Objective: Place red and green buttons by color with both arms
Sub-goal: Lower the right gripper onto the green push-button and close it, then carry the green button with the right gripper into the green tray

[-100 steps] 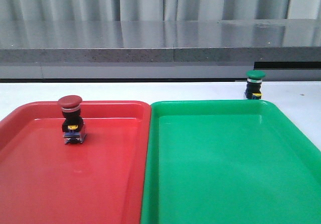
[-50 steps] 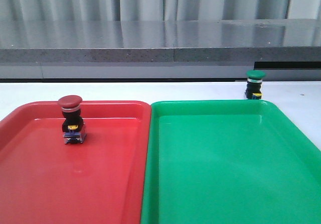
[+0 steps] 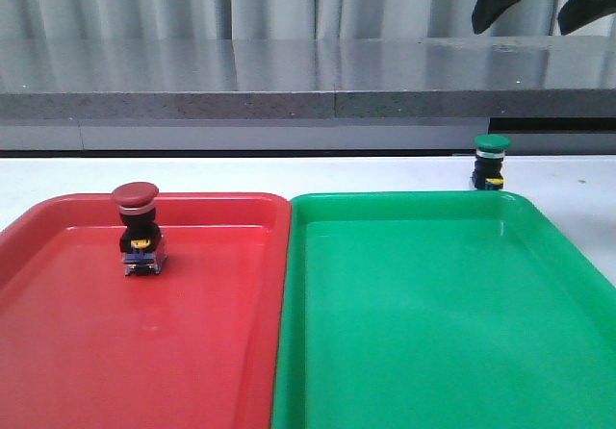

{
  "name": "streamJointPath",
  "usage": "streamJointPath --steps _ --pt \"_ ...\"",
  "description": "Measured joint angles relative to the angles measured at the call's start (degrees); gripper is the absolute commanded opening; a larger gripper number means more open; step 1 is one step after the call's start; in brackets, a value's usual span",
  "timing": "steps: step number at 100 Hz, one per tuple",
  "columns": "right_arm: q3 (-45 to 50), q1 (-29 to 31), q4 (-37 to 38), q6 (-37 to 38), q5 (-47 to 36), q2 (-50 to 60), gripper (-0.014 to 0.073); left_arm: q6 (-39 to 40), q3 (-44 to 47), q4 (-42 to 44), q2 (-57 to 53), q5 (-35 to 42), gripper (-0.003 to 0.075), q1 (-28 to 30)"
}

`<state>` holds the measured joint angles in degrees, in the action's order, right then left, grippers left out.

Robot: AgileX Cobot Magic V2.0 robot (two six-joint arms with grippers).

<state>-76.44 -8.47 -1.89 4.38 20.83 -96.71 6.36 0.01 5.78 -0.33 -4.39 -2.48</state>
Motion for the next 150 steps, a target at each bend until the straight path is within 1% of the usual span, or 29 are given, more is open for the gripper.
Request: streamJointPath --steps 16,28,51,68,96,101,106,123,132,141,150 --pt "-3.42 0.0 0.25 -0.12 0.1 -5.45 0.0654 0.0 0.0 0.0 0.0 0.0 -0.0019 0.0" --pt "-5.16 0.0 1.89 -0.12 0.27 -9.31 0.0654 0.0 0.0 0.0 0.0 0.0 -0.0019 0.0" --pt "-6.0 0.1 2.33 -0.12 0.42 -14.7 0.0654 0.0 0.0 0.0 0.0 0.0 -0.0019 0.0" --pt "-6.0 0.1 2.43 -0.12 0.55 -17.26 0.0654 0.0 0.0 0.0 0.0 0.0 -0.0019 0.0" --pt "-6.22 0.1 2.43 -0.12 1.23 -18.34 0.0651 0.0 0.0 0.0 0.0 0.0 -0.0019 0.0" --pt "-6.22 0.1 2.43 -0.12 1.48 -18.38 0.0629 0.0 0.0 0.0 0.0 0.0 -0.0019 0.0" --pt "-6.22 0.1 2.43 -0.12 1.89 -18.38 0.059 0.0 0.0 0.0 0.0 0.0 -0.0019 0.0" --pt "-6.22 0.1 2.46 -0.12 2.75 -18.47 0.0405 0.0 0.0 0.0 0.0 0.0 -0.0019 0.0" --pt "-6.32 0.1 2.46 -0.12 2.99 -18.47 0.033 0.0 0.0 0.0 0.0 0.0 -0.0019 0.0" --pt "-6.3 0.1 2.56 -0.12 2.99 -18.47 0.028 0.0 0.0 0.0 0.0 0.0 -0.0019 0.0" --pt "-6.3 0.1 2.56 -0.12 3.07 -18.47 0.0266 0.0 0.0 0.0 0.0 0.0 -0.0019 0.0"
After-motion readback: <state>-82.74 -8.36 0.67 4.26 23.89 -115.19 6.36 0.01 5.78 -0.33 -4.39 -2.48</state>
